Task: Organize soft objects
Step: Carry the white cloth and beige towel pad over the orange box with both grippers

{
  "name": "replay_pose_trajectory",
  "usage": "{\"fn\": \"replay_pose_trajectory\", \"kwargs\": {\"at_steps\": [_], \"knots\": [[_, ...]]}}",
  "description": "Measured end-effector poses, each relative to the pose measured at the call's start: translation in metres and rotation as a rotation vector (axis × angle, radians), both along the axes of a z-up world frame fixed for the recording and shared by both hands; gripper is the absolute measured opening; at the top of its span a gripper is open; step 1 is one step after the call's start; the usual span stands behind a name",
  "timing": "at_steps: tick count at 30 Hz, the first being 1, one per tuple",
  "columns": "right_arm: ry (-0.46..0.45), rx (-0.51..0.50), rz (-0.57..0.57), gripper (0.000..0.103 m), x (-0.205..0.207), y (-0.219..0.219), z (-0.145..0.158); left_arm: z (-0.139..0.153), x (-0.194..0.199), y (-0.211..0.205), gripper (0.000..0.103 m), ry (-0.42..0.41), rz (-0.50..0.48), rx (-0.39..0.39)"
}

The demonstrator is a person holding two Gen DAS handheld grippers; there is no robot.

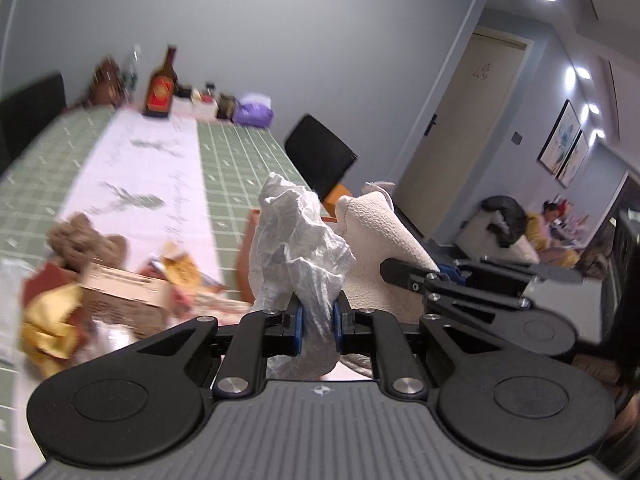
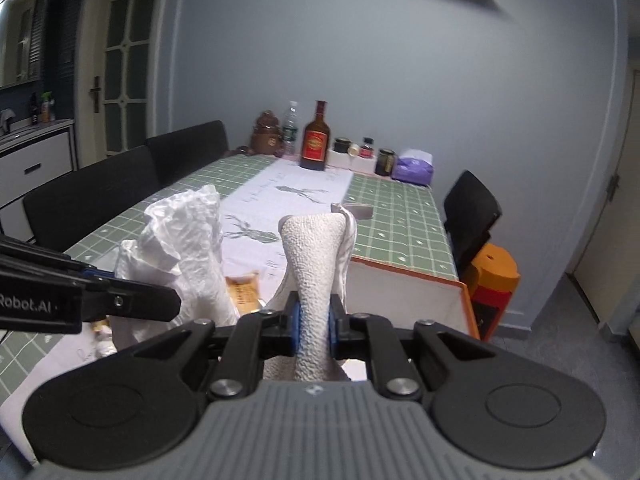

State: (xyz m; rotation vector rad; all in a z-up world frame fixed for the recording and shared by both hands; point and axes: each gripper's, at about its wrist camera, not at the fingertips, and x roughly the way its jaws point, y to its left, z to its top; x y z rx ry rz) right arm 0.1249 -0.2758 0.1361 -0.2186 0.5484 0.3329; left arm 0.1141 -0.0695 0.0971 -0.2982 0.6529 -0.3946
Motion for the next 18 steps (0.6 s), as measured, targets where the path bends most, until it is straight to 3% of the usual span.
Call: {"fn": "replay_pose_trajectory", "kwargs": {"at_steps": [6,10,15,18], "knots": [[0.083,-0.044,-0.052,0.011,0.035,-0.026,-0.004,-0.007,0.053,-0.038,0.016,0.139,-0.032,-0.025],[0.203,-0.076,-0.045,0.012,0.058,-0.039,-0.019,-0.026,0.082,-0.059,0.016,0.274,-0.064,-0.037],[0.388,-0.079,-0.031,0.012,0.084,-0.054,-0.048,-0.060,0.113,-0.086,0.016,0.448,-0.096,0.037],[0.479,-0.097,-0.028,0.012,0.096,-0.058,-0.069,-0.073,0.121,-0.102,0.016,0.497,-0.118,0.106]]}}
